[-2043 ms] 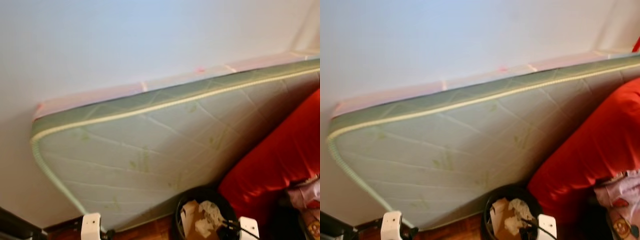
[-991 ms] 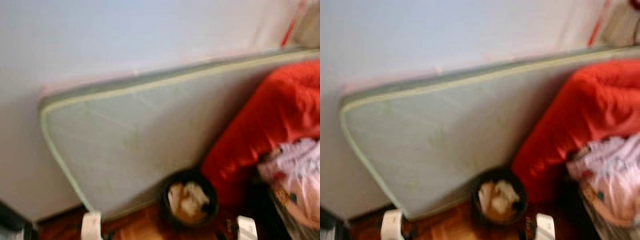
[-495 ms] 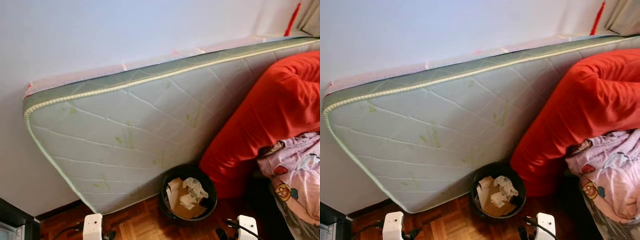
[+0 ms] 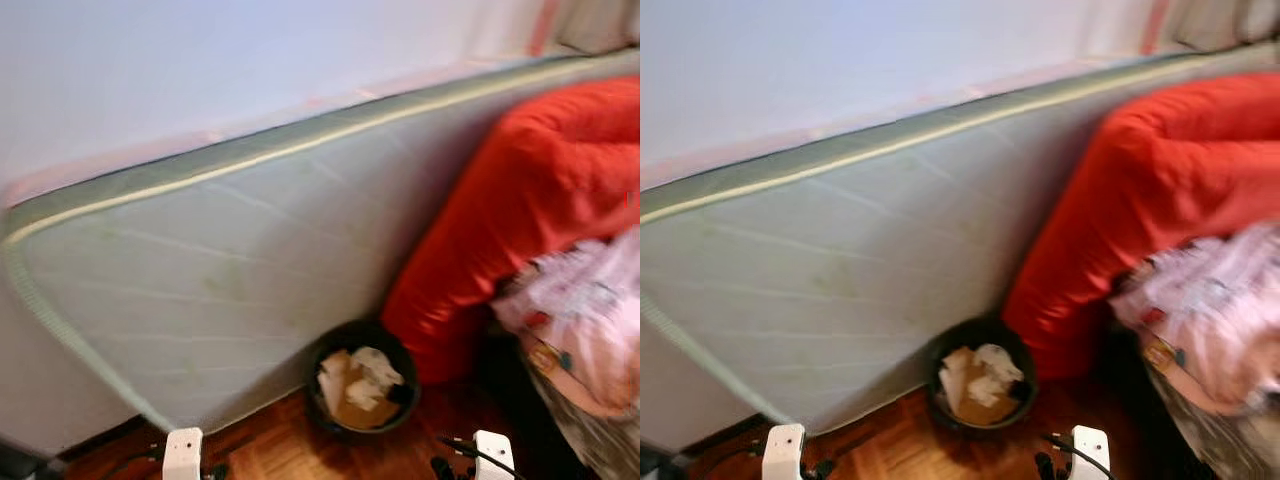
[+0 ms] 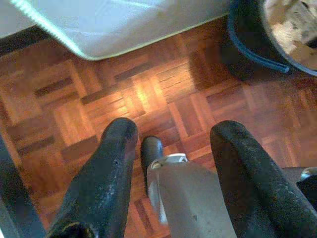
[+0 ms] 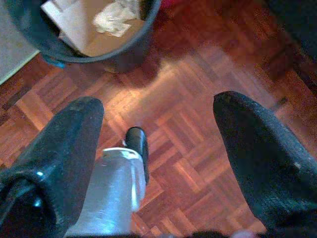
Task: Clean up the room
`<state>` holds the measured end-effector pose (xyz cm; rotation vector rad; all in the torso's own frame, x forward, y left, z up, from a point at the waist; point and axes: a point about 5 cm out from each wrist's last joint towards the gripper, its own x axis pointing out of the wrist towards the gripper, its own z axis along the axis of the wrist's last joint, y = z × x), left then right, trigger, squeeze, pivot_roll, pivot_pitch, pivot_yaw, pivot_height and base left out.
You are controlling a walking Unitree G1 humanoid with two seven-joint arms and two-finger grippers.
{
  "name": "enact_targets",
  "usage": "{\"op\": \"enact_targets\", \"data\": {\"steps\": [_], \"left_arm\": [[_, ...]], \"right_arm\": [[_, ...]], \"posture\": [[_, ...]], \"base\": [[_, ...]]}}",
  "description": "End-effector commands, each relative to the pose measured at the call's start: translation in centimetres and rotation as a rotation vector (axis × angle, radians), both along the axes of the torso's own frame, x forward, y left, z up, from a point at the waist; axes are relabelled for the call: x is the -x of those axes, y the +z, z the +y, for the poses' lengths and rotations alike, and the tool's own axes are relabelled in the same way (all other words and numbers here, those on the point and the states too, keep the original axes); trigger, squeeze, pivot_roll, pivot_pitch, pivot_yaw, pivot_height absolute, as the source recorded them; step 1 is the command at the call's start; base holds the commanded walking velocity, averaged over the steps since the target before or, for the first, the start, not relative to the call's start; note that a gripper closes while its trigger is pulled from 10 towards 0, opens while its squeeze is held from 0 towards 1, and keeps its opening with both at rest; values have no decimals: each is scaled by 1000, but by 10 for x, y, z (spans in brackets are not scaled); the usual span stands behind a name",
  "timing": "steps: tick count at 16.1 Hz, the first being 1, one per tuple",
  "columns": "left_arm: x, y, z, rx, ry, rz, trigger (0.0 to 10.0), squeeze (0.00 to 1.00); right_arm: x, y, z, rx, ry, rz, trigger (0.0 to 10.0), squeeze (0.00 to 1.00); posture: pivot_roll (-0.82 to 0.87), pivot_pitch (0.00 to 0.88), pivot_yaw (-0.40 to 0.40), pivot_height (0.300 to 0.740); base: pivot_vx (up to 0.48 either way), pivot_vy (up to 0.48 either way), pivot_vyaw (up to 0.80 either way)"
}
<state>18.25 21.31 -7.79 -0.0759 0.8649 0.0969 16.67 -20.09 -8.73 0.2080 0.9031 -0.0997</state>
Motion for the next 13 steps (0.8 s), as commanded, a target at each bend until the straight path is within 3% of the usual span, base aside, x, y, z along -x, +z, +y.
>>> {"op": "enact_targets", "data": {"steps": [1,6,11,13], "left_arm": [[4,-2,0,-4,-3,25,10000,0],[9,-5,-2,-27,-27,44,10000,0],[6,-3,-2,-30,-31,15,10000,0],[5,-2,-1,-34,-31,8,10000,0]], "right_arm": [[4,-2,-1,3,6,21,10000,0],[3,-1,-3,5,7,3,10000,0],[5,-2,-4,18,-5,18,10000,0],[5,-2,-4,11,-4,22,10000,0]], "posture": [[106,67,-51,740],[95,34,-49,740],[106,7,-47,740],[106,2,-47,740]], "base": [[0,0,-744],[0,0,-676],[0,-315,0],[0,-326,-656]]}}
